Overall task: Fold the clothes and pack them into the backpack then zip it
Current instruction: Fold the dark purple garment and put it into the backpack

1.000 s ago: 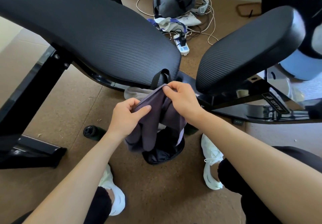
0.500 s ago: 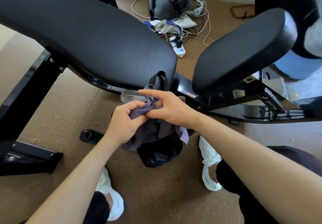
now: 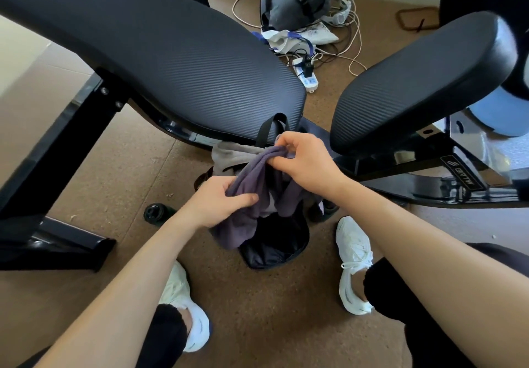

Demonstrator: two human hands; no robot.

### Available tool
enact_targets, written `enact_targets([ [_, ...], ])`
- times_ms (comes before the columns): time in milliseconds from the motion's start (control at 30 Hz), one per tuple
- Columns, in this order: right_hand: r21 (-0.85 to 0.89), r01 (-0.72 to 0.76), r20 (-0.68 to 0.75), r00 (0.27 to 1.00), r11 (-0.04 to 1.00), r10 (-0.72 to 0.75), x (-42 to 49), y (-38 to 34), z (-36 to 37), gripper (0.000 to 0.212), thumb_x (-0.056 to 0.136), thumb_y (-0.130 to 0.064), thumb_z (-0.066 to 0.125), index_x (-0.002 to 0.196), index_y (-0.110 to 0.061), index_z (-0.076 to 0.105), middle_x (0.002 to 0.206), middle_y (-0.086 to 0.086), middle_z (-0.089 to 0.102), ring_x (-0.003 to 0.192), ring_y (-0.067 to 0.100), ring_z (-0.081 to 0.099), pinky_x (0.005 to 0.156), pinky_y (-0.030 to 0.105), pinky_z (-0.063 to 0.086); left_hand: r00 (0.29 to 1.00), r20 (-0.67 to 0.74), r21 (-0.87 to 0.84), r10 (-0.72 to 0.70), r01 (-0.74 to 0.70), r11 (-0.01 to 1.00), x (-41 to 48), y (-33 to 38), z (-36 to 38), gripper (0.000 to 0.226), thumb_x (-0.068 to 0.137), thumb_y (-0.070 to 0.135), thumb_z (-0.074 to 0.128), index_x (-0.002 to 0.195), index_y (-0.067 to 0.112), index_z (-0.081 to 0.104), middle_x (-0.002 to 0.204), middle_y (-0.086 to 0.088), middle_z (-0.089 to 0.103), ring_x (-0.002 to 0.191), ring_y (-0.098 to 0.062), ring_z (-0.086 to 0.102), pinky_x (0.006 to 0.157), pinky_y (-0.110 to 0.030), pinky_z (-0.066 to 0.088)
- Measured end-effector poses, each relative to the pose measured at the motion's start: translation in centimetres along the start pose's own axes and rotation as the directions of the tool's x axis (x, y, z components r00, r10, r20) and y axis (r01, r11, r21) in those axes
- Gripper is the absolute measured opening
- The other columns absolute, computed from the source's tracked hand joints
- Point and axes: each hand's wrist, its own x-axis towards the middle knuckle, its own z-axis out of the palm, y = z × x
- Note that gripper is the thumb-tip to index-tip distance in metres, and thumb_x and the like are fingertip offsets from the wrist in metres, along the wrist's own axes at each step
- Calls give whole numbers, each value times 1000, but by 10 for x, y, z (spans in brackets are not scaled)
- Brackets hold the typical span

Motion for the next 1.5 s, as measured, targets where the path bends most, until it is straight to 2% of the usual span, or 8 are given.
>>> enact_targets([
  [133,63,-63,-141,987,996,71,7,6,-6,12,89,-18,72,83,-10,65,72,12,71,69,22,69,71,45,58,999,20,125,-31,28,992,-5,-5,-2,37,79,54,80,87,18,75,84,-1,77,84,-23,72,79,-45,54],
  [400,162,-266,-144,946,950,290,8,16,-11,15,89,-21,71,85,-8,67,80,11,71,76,19,63,80,43,55,938,-346,-274,17,-119,954,-10,3,-6,7,93,17,74,95,19,81,93,-3,80,86,-10,71,78,-36,56],
  [600,335,-390,-54,901,858,431,5,21,-10,9,90,-15,70,83,-18,69,88,14,72,86,27,69,88,52,57,825,-519,-562,-223,-133,816,-7,7,-12,5,90,30,77,87,25,78,92,-3,79,93,-21,75,87,-40,59],
  [800,562,-483,277,875,671,397,2,14,-5,36,97,-2,61,124,-24,68,113,16,72,100,26,70,94,43,57,820,-513,-655,-255,-181,734,-3,10,-8,11,99,23,66,96,15,74,90,-3,78,86,-17,74,73,-30,56],
  [967,614,-500,496,846,611,195,-6,-1,-6,48,92,19,39,94,-9,79,101,19,65,86,23,62,74,28,56,862,-461,-641,-212,-158,751,-3,10,0,12,98,23,68,92,20,77,98,-12,78,96,-31,73,89,-48,57],
  [1267,369,-57,210,977,928,-23,-14,-4,7,29,81,11,73,93,-14,76,89,10,79,86,29,77,83,40,62,932,-352,-582,-86,-146,800,-10,19,16,17,100,14,63,98,17,79,99,-11,78,96,-20,69,91,-40,54],
  [1400,129,115,88,988,985,-127,-16,-5,7,22,77,-2,79,78,-21,68,72,-2,62,63,6,57,65,21,48,944,-330,-570,-22,-180,802,-11,19,20,19,99,8,64,101,19,79,99,-7,79,96,-19,72,92,-42,56],
  [1500,47,212,66,974,976,-215,-16,-7,7,18,75,-21,81,75,-25,63,87,-4,56,83,8,56,73,17,44,948,-318,-546,19,-199,814,-12,20,22,22,97,4,65,107,20,77,98,-4,80,95,-16,74,89,-37,59],
])
